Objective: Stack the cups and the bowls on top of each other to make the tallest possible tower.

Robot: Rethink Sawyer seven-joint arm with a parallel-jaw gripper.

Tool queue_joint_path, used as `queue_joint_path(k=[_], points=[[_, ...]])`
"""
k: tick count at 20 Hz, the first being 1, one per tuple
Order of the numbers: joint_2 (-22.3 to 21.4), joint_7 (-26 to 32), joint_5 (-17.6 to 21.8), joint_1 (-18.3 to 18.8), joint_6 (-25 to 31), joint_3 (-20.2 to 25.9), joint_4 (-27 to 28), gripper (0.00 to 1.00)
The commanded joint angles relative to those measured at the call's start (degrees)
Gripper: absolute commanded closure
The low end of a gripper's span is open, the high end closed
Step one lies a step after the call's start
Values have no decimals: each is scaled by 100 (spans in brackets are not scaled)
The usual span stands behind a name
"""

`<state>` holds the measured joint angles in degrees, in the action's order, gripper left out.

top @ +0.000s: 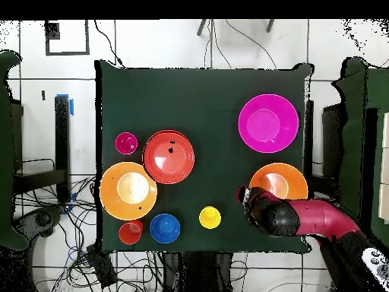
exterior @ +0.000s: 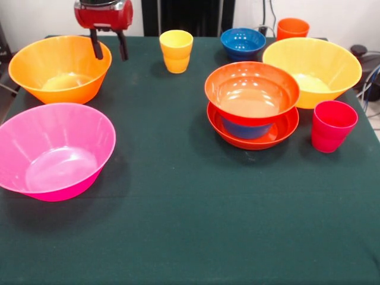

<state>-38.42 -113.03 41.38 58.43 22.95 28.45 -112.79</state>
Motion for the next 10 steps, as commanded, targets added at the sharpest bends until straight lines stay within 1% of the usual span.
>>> queue_joint_path(k=[1,10], points=[[121,-285,261,-432,-42,-459,486,0],[298,-246,268,-479,-281,-626,541,0]])
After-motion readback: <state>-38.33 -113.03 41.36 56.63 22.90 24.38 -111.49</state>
